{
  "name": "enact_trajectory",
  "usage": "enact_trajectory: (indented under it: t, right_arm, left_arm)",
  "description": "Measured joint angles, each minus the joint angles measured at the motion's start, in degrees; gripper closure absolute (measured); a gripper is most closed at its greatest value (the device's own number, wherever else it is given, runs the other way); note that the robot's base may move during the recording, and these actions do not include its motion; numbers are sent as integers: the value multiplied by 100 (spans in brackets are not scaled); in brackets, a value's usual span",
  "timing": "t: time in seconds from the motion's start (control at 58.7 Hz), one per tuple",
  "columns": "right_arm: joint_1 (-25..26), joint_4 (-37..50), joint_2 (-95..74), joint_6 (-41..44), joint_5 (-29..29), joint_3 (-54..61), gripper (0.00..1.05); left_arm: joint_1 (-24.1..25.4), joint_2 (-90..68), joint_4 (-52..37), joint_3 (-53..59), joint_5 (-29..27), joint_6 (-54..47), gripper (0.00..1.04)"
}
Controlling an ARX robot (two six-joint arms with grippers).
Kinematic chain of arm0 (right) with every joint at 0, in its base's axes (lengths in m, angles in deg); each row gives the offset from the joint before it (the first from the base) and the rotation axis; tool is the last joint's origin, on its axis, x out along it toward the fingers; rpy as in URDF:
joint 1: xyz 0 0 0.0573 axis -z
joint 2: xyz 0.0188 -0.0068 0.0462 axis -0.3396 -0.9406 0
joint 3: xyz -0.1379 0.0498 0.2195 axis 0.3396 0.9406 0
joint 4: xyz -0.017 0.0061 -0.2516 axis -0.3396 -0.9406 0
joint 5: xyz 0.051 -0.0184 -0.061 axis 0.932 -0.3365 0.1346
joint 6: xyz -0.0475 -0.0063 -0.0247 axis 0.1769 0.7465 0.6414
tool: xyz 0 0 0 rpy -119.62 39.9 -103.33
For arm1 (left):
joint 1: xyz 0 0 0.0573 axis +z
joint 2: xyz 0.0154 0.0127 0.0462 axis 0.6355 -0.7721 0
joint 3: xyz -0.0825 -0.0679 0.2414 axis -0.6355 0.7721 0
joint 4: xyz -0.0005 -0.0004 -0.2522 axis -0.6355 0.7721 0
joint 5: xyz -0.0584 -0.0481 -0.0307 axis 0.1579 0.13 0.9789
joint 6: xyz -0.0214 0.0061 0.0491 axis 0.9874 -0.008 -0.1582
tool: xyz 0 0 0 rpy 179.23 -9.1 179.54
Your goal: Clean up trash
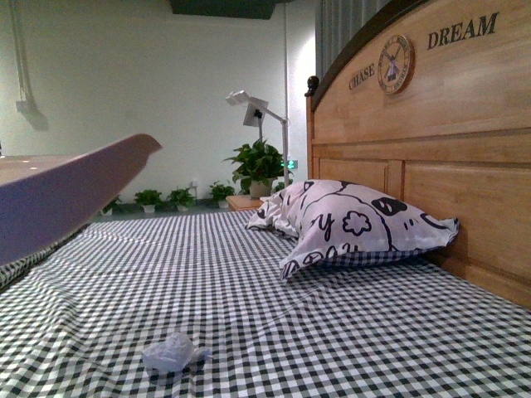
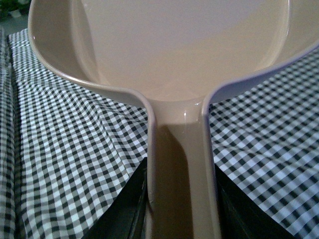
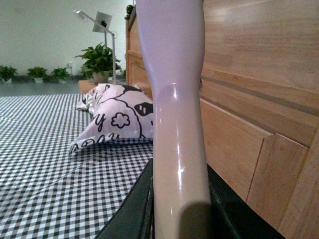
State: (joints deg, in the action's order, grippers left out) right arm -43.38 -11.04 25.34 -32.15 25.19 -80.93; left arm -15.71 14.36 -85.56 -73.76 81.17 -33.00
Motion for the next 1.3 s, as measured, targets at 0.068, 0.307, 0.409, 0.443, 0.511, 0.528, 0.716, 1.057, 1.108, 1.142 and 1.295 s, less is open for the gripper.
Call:
enact_trajectory:
  t: [0.068, 0.307, 0.409, 0.443, 0.511, 0.528, 0.716, 1.057, 1.108, 1.142, 1.295]
  right_arm:
    - [0, 0, 0, 0, 0, 0, 84]
    - [0, 0, 0, 0, 2, 0, 84]
    - [0, 0, 0, 0, 2, 0, 84]
    - [0, 0, 0, 0, 2, 0, 84]
    - [0, 0, 0, 0, 2, 0, 84]
    - [0, 0, 0, 0, 2, 0, 84]
    - [0, 0, 0, 0, 0, 0, 84]
    - [0, 0, 0, 0, 2, 0, 84]
    - [0, 0, 0, 0, 2, 0, 84]
    - [0, 0, 0, 0, 2, 0, 84]
    - [0, 0, 0, 0, 2, 0, 84]
  left_arm:
    - [44, -415, 208, -168, 59, -544, 77]
    - [409, -2065, 1174, -813, -133, -2846, 77]
    - [494, -2376, 1311, -933, -205, -3274, 77]
    - [516, -2472, 1344, -953, -225, -3348, 77]
    - [538, -2667, 1346, -960, -264, -3475, 77]
    - [540, -2693, 1349, -960, -264, -3497, 77]
    - [509, -2959, 1381, -964, -271, -3637, 77]
    - [262, -3239, 1187, -1001, -177, -3547, 77]
    - [243, -3298, 1180, -1001, -179, -3545, 77]
    - [212, -3353, 1178, -1001, -179, -3532, 77]
    - [125, -3491, 1091, -1001, -251, -3532, 77]
